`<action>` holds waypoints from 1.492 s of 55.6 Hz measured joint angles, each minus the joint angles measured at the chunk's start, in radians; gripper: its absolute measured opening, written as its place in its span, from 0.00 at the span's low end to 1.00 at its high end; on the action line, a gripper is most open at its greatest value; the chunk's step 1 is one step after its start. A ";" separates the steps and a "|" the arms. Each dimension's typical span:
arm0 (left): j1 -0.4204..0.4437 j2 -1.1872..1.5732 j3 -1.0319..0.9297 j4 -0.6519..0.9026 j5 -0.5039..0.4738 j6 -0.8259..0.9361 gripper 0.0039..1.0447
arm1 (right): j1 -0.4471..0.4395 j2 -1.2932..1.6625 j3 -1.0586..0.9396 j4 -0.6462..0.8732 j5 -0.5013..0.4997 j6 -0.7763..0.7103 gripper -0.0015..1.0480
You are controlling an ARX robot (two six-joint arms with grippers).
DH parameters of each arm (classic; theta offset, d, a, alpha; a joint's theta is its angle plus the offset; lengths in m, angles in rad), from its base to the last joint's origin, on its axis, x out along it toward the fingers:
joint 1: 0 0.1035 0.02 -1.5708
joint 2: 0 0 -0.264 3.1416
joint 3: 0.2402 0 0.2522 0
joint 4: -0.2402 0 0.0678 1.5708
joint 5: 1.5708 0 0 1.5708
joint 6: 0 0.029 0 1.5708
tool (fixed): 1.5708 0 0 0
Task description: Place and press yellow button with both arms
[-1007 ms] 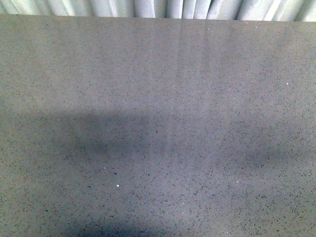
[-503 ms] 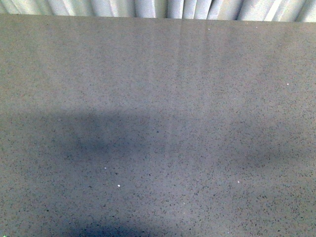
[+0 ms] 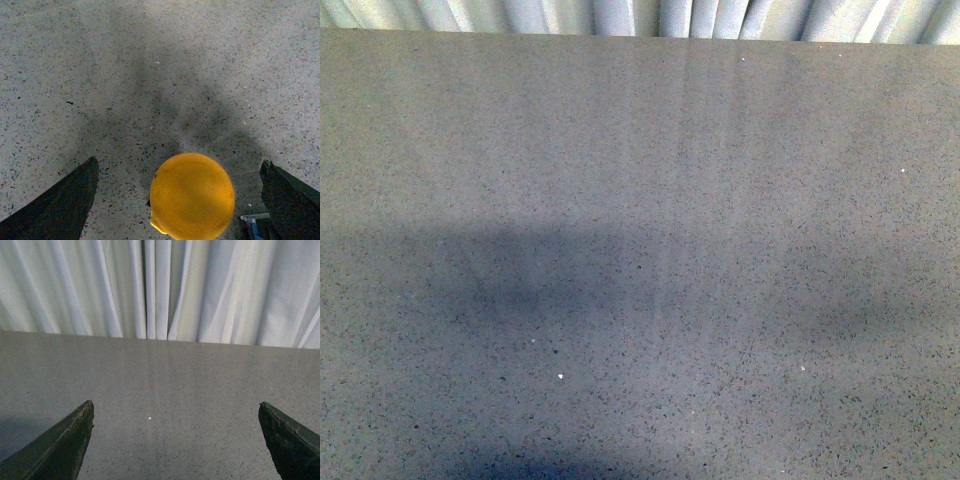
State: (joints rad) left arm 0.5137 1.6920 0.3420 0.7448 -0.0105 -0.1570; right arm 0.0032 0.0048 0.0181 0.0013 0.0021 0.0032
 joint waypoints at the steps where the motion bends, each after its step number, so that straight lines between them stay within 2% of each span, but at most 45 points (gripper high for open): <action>1: 0.000 0.004 0.000 0.000 -0.001 0.000 0.91 | 0.000 0.000 0.000 0.000 0.000 0.000 0.91; 10: 0.000 0.018 0.000 0.009 -0.006 -0.006 0.91 | 0.000 0.000 0.000 0.000 0.000 0.000 0.91; 17: -0.001 0.026 0.000 0.011 -0.009 -0.006 0.85 | 0.000 0.000 0.000 0.000 0.000 0.000 0.91; 39: -0.010 0.029 0.002 0.024 -0.009 -0.006 0.37 | 0.000 0.000 0.000 0.000 0.000 0.000 0.91; 54: -0.022 0.031 0.002 0.037 -0.009 -0.006 0.33 | 0.000 0.000 0.000 0.000 0.000 0.000 0.91; 64: -0.035 -0.104 0.007 -0.054 0.001 0.018 0.33 | 0.000 0.000 0.000 0.000 0.000 0.000 0.91; 73: -0.130 -0.251 0.041 -0.143 -0.025 0.018 0.33 | 0.000 0.000 0.000 0.000 0.000 0.000 0.91; 78: -0.277 -0.319 0.059 -0.174 -0.077 0.009 0.33 | 0.000 0.000 0.000 0.000 0.000 0.000 0.91; 83: -0.470 -0.313 0.066 -0.174 -0.140 -0.022 0.33 | 0.000 0.000 0.000 0.000 0.000 0.000 0.91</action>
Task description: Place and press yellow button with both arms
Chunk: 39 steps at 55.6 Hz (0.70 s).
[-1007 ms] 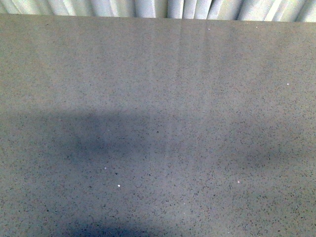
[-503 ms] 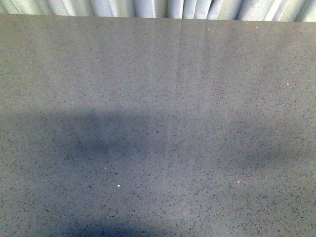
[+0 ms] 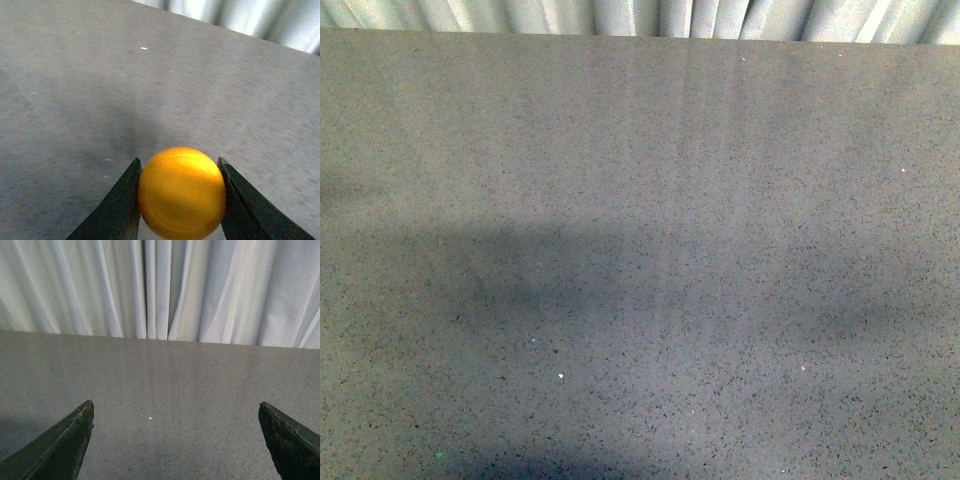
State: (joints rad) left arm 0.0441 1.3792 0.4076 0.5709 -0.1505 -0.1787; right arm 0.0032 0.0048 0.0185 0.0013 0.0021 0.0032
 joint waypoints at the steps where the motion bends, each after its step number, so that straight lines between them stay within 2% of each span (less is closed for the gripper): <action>1: -0.021 0.004 0.001 0.001 -0.006 -0.003 0.33 | 0.000 0.000 0.000 0.000 0.000 0.000 0.91; 5: -0.166 0.050 0.011 0.020 -0.044 -0.036 0.33 | 0.000 0.000 0.000 0.000 0.000 0.000 0.91; 10: -0.388 0.172 0.050 0.072 -0.105 -0.090 0.33 | 0.000 0.000 0.000 0.000 0.000 0.000 0.91; 15: -0.523 0.287 0.095 0.109 -0.138 -0.118 0.33 | 0.000 0.000 0.000 0.000 0.000 0.000 0.91; 23: -0.615 0.411 0.140 0.138 -0.171 -0.141 0.33 | 0.000 0.000 0.000 0.000 0.000 0.000 0.91; 39: -0.676 0.554 0.195 0.157 -0.208 -0.159 0.33 | 0.000 0.000 0.000 0.000 0.000 0.000 0.91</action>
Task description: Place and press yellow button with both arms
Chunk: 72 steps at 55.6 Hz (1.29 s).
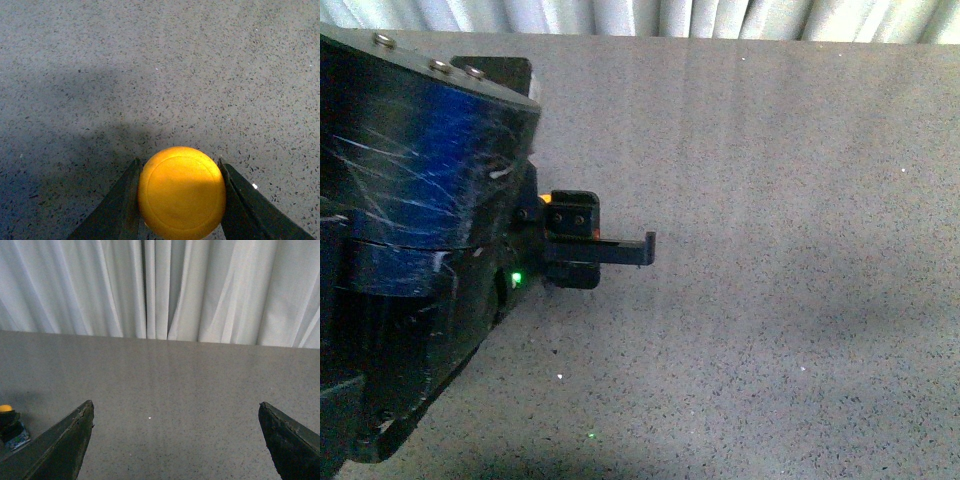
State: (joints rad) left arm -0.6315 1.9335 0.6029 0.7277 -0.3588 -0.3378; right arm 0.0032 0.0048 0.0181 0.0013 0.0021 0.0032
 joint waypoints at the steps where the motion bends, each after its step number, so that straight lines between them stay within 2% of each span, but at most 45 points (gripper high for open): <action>1: -0.002 0.003 0.002 0.000 -0.004 0.000 0.33 | 0.000 0.000 0.000 0.000 0.000 0.000 0.91; 15: -0.023 0.035 0.031 0.009 -0.016 0.005 0.33 | 0.000 0.000 0.000 0.000 0.000 0.000 0.91; 22: -0.023 0.033 0.030 0.005 0.013 0.003 0.55 | 0.000 0.000 0.000 0.000 0.000 0.000 0.91; 37: 0.005 -0.113 0.000 -0.035 0.053 0.005 0.89 | 0.000 0.000 0.000 0.000 0.000 0.000 0.91; 39: 0.016 -0.148 -0.008 -0.046 0.066 0.005 0.93 | 0.000 0.000 0.000 0.000 0.000 0.000 0.91; 45: 0.070 -0.272 -0.031 -0.087 0.109 0.005 0.91 | 0.000 0.000 0.000 0.000 0.000 0.000 0.91; 52: 0.227 -0.542 -0.075 -0.186 0.237 0.020 0.91 | 0.000 0.000 0.000 0.000 0.000 0.000 0.91; 54: 0.259 -0.593 -0.099 -0.157 0.212 0.062 0.88 | 0.000 0.000 0.000 0.000 0.000 0.000 0.91; 55: 0.288 -0.628 -0.137 -0.069 0.156 0.107 0.83 | 0.000 0.000 0.000 0.000 0.000 0.000 0.91; 56: 0.309 -0.655 -0.163 -0.018 0.140 0.133 0.80 | 0.000 0.000 0.000 0.000 -0.003 0.000 0.91; 59: 0.415 -0.782 -0.257 0.048 0.173 0.235 0.66 | 0.000 0.000 0.000 0.000 -0.001 0.000 0.91; 62: 0.468 -0.863 -0.314 0.051 0.186 0.278 0.54 | -0.026 0.150 0.100 -0.233 -0.070 0.023 0.91; 64: 0.483 -0.902 -0.346 0.050 0.205 0.294 0.45 | -0.037 0.312 0.170 -0.306 -0.082 0.013 0.91; 66: 0.490 -0.933 -0.375 0.048 0.232 0.307 0.37 | -0.037 0.431 0.208 -0.273 -0.079 -0.008 0.91; 72: 0.524 -1.006 -0.437 0.021 0.252 0.319 0.13 | 0.023 0.791 0.333 -0.013 -0.066 -0.113 0.91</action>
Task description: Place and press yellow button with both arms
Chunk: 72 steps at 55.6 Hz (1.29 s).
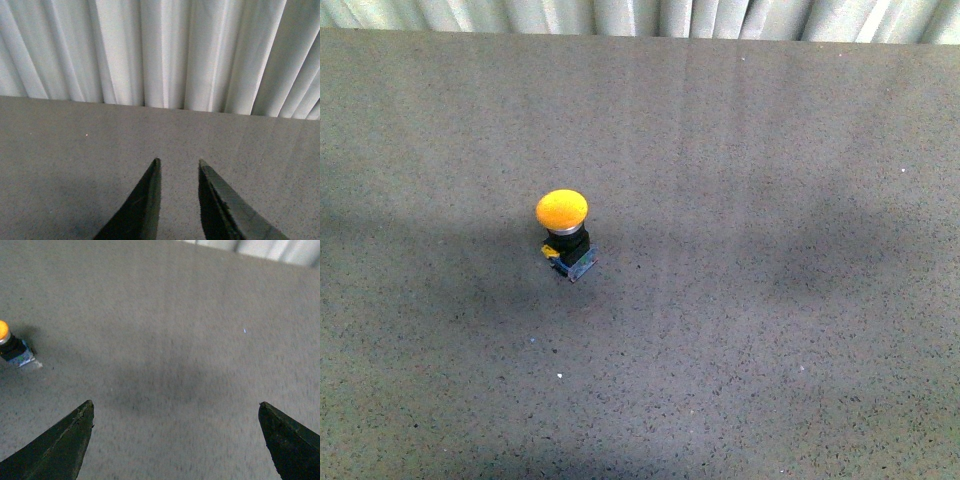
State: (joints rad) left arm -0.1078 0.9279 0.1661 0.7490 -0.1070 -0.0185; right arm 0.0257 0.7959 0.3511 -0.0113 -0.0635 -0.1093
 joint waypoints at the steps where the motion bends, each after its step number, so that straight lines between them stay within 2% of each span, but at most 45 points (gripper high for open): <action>1: 0.003 -0.013 -0.007 -0.004 0.005 0.001 0.09 | 0.019 0.071 0.027 0.051 0.000 -0.031 0.91; 3: 0.008 -0.045 -0.023 -0.016 0.019 0.002 0.01 | 0.050 0.185 0.076 0.117 -0.008 -0.073 0.91; 8: 0.030 -0.094 -0.046 -0.043 0.044 0.007 0.01 | 0.099 0.354 0.158 0.185 -0.024 -0.123 0.91; 10: 0.064 -0.119 -0.056 -0.057 0.091 0.008 0.01 | 0.118 0.414 0.192 0.197 -0.028 -0.134 0.91; 15: 0.100 -0.167 -0.077 -0.087 0.097 0.008 0.01 | 0.175 0.556 0.278 0.223 -0.039 -0.165 0.91; 28: 0.104 -0.283 -0.111 -0.168 0.107 0.008 0.01 | 0.328 0.806 0.467 0.253 -0.028 -0.252 0.91; 36: 0.104 -0.311 -0.153 -0.144 0.107 0.008 0.01 | 0.390 0.924 0.559 0.235 -0.016 -0.248 0.73; 47: 0.104 -0.459 -0.154 -0.283 0.108 0.008 0.01 | 0.480 1.033 0.660 0.181 -0.062 -0.161 0.31; 58: 0.105 -0.539 -0.154 -0.361 0.107 0.008 0.01 | 0.498 1.073 0.691 0.164 -0.083 -0.112 0.03; 72: 0.105 -0.626 -0.154 -0.446 0.107 0.008 0.01 | 0.507 1.119 0.713 0.153 -0.095 -0.062 0.01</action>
State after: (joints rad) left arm -0.0032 0.3019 0.0120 0.3031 0.0002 -0.0105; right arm 0.5327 1.9152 1.0637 0.1413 -0.1581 -0.1711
